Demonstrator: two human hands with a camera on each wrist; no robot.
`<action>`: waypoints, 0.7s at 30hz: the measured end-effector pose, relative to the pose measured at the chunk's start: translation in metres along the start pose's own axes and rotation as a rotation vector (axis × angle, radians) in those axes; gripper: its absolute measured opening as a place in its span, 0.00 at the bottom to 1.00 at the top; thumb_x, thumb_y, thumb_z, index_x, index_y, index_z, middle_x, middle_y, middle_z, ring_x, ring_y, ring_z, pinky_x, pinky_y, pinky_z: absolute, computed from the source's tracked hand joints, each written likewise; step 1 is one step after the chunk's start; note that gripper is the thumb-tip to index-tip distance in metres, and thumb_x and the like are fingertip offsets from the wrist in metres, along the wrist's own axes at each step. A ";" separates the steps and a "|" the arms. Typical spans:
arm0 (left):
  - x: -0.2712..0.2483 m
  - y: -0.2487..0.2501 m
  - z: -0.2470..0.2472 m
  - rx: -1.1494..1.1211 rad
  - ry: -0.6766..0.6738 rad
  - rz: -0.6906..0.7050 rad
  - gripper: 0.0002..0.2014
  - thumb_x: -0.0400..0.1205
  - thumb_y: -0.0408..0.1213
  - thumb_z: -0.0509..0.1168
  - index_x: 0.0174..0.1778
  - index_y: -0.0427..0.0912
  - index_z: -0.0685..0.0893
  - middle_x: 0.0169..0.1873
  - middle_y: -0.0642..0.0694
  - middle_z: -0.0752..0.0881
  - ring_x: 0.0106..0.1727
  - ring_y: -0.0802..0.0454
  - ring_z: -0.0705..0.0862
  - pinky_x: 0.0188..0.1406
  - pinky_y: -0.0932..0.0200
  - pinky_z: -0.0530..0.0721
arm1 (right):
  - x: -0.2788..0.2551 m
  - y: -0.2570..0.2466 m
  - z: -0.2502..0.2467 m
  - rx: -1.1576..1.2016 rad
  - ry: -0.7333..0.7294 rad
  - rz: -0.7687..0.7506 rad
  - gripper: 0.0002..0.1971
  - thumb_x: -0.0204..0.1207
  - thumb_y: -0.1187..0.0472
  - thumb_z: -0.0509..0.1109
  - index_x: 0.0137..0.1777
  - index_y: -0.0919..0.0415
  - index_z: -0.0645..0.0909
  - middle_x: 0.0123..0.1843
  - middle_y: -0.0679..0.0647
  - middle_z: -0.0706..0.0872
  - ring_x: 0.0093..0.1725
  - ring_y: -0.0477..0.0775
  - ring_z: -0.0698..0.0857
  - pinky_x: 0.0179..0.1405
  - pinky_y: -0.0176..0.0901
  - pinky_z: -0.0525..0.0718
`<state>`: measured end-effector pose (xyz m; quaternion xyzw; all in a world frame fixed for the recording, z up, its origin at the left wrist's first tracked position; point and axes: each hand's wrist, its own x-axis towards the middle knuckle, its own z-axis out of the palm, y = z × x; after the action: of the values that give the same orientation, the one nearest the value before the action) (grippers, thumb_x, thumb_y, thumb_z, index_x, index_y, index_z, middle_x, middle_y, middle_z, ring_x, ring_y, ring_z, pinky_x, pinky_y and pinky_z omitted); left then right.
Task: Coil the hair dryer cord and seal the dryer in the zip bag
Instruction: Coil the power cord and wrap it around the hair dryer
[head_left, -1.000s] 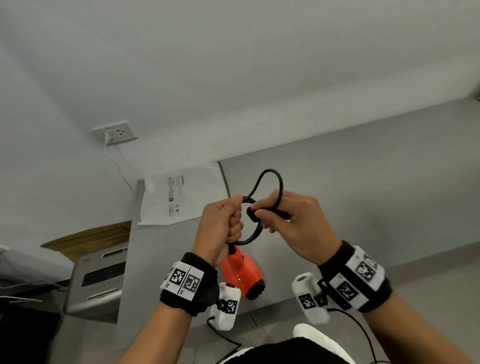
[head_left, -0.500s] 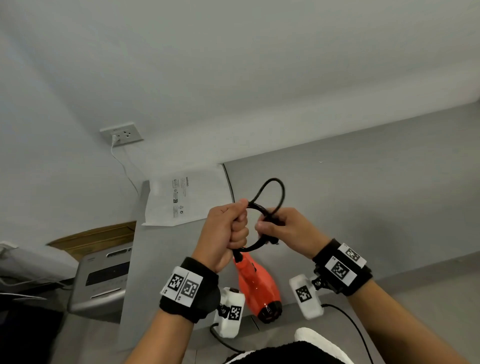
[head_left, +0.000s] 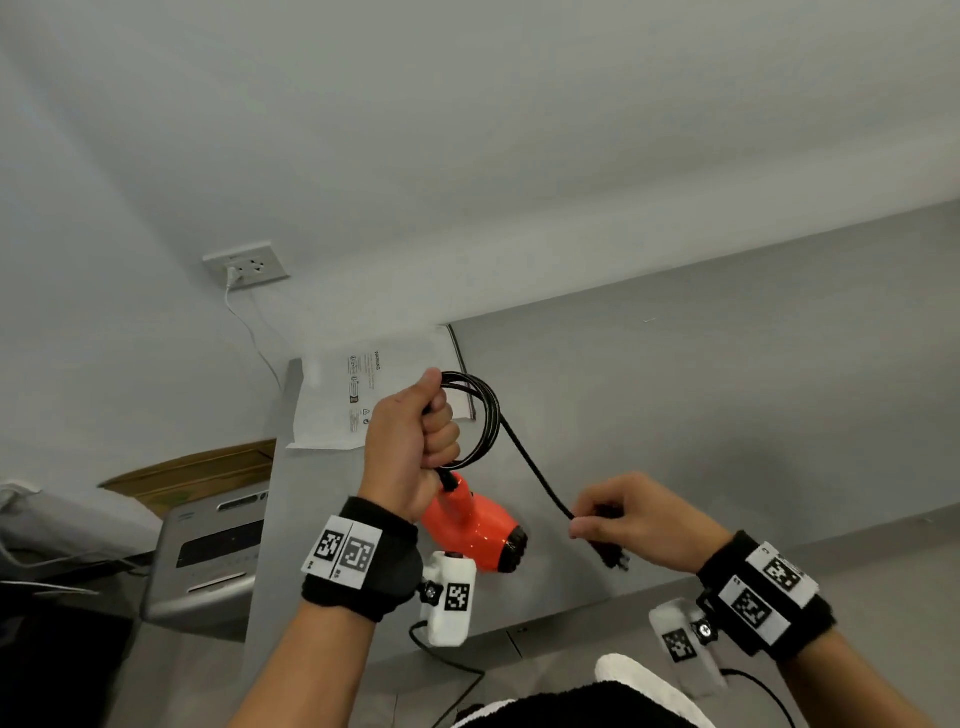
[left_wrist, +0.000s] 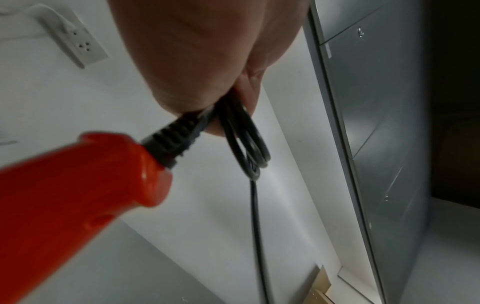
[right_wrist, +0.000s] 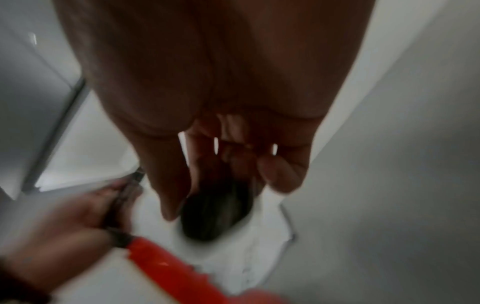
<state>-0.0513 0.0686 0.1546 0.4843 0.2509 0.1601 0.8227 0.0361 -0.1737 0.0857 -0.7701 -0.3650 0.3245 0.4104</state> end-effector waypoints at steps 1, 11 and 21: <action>0.001 0.002 0.001 0.004 0.007 0.014 0.21 0.91 0.41 0.60 0.30 0.46 0.70 0.20 0.54 0.59 0.18 0.61 0.55 0.18 0.62 0.46 | -0.004 -0.010 0.001 0.126 -0.052 -0.020 0.11 0.80 0.59 0.74 0.35 0.55 0.83 0.25 0.47 0.76 0.25 0.46 0.73 0.29 0.38 0.75; -0.010 -0.011 0.024 0.057 -0.089 0.059 0.20 0.91 0.43 0.60 0.32 0.45 0.70 0.25 0.50 0.58 0.19 0.59 0.55 0.18 0.60 0.48 | 0.015 -0.091 -0.004 0.763 0.400 -0.323 0.02 0.80 0.72 0.70 0.48 0.67 0.84 0.32 0.66 0.87 0.29 0.62 0.83 0.23 0.45 0.80; -0.018 -0.010 0.028 0.116 -0.085 0.130 0.18 0.91 0.44 0.61 0.37 0.38 0.78 0.26 0.46 0.63 0.25 0.55 0.61 0.21 0.61 0.56 | 0.031 -0.080 0.018 0.156 0.523 -0.223 0.09 0.73 0.63 0.78 0.50 0.50 0.89 0.41 0.43 0.88 0.38 0.44 0.84 0.37 0.33 0.81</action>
<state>-0.0499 0.0348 0.1620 0.5528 0.1926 0.1777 0.7910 0.0140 -0.1090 0.1408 -0.7490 -0.3029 0.0949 0.5815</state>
